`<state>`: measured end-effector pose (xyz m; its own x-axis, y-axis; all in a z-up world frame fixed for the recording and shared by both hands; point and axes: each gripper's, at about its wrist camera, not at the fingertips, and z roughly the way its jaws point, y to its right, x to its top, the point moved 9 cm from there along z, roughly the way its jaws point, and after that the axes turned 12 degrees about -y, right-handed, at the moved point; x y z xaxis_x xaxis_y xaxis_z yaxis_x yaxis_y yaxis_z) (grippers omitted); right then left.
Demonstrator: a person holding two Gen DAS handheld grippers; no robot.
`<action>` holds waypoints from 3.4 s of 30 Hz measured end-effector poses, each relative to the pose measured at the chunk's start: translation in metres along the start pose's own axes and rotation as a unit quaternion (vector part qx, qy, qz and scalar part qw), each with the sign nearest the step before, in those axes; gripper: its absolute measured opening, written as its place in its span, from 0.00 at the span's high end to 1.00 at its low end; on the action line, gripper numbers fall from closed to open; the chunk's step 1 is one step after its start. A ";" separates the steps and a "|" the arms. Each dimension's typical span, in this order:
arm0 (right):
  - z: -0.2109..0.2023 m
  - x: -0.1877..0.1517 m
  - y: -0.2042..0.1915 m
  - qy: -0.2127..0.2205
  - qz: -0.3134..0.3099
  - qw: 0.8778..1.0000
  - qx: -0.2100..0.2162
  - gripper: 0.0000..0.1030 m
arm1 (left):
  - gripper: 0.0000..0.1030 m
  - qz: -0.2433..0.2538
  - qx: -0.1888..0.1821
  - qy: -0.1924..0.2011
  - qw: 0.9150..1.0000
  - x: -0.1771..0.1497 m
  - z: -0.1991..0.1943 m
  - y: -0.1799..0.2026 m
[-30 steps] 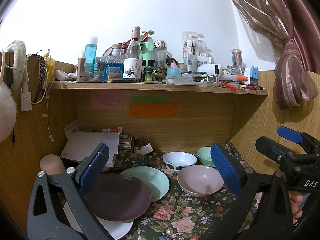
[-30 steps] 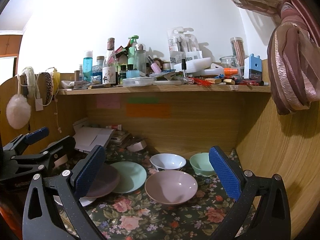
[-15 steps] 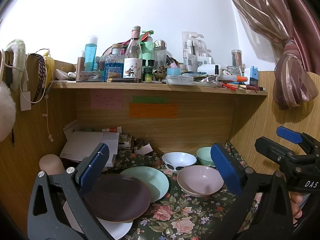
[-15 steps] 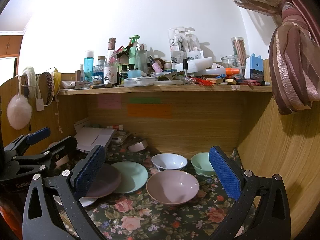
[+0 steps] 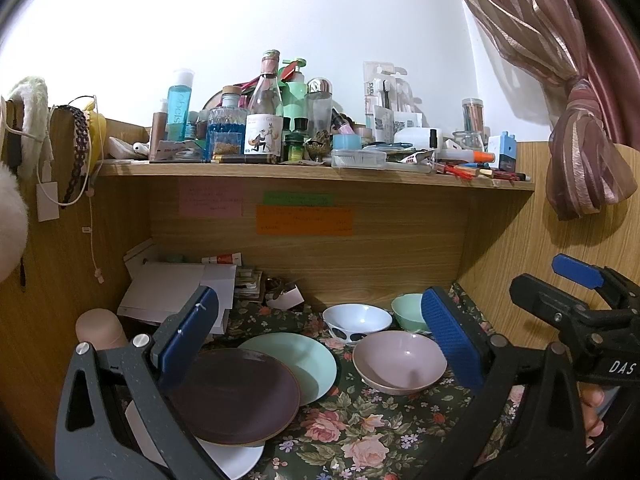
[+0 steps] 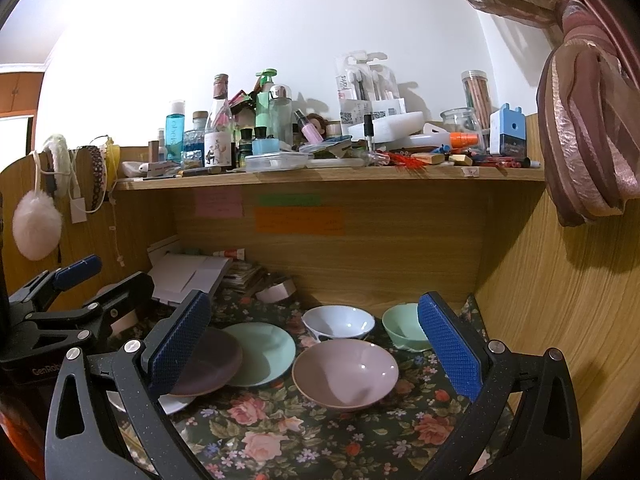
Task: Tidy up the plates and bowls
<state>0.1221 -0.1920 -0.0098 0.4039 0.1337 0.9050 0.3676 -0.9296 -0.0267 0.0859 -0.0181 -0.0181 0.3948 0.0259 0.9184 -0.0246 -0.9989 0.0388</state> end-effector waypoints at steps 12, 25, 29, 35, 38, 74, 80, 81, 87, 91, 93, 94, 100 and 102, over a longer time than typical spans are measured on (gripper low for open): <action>0.006 -0.002 0.000 -0.007 0.006 1.000 0.002 0.00 | 0.00 -0.001 -0.001 -0.001 1.000 -0.001 0.007 0.001; 0.039 -0.015 -0.012 -0.037 0.009 0.999 0.029 0.00 | 0.00 -0.006 0.018 -0.047 0.999 -0.027 0.037 -0.028; 0.059 -0.024 -0.021 -0.059 0.006 0.997 0.044 0.00 | 0.00 -0.020 0.048 -0.075 0.996 -0.047 0.052 -0.055; 0.098 -0.045 -0.044 -0.108 -0.009 0.992 0.070 0.00 | 0.00 -0.046 0.084 -0.130 0.987 -0.086 0.074 -0.103; 0.119 -0.057 -0.055 -0.137 -0.015 0.987 0.086 0.00 | 0.00 -0.063 0.104 -0.154 0.981 -0.103 0.081 -0.128; 0.279 -0.111 -0.119 -0.327 -0.058 0.932 0.143 0.52 | 0.64 -0.144 0.060 -0.320 0.935 -0.179 0.168 -0.210; 0.288 -0.115 -0.122 -0.340 -0.053 0.925 0.159 0.56 | 0.65 -0.151 0.045 -0.326 0.932 -0.180 0.172 -0.208; 0.289 -0.116 -0.122 -0.343 -0.052 0.924 0.162 0.58 | 0.65 -0.152 0.041 -0.328 0.931 -0.181 0.173 -0.207; 0.295 -0.124 -0.129 -0.363 -0.040 0.912 0.188 0.70 | 0.65 -0.151 0.041 -0.325 0.933 -0.179 0.176 -0.203; 0.297 -0.125 -0.133 -0.362 -0.041 0.912 0.189 0.71 | 0.65 -0.143 0.055 -0.317 0.936 -0.176 0.177 -0.202; 0.297 -0.126 -0.134 -0.361 -0.042 0.912 0.190 0.71 | 0.65 -0.140 0.062 -0.314 0.937 -0.174 0.178 -0.201; 0.296 -0.126 -0.134 -0.361 -0.043 0.912 0.190 0.71 | 0.65 -0.142 0.063 -0.314 0.937 -0.173 0.179 -0.202; 0.283 -0.124 -0.131 -0.348 -0.053 0.917 0.185 0.71 | 0.65 -0.153 0.052 -0.321 0.933 -0.175 0.180 -0.201; 0.279 -0.125 -0.127 -0.347 -0.050 0.918 0.184 0.71 | 0.65 -0.151 0.049 -0.321 0.934 -0.175 0.178 -0.198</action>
<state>0.2582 0.0055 -0.2376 0.7424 0.5180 0.4249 0.6385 -0.7390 -0.2147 0.1849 0.1684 -0.2567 0.8401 0.3100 0.4450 0.2485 -0.9494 0.1922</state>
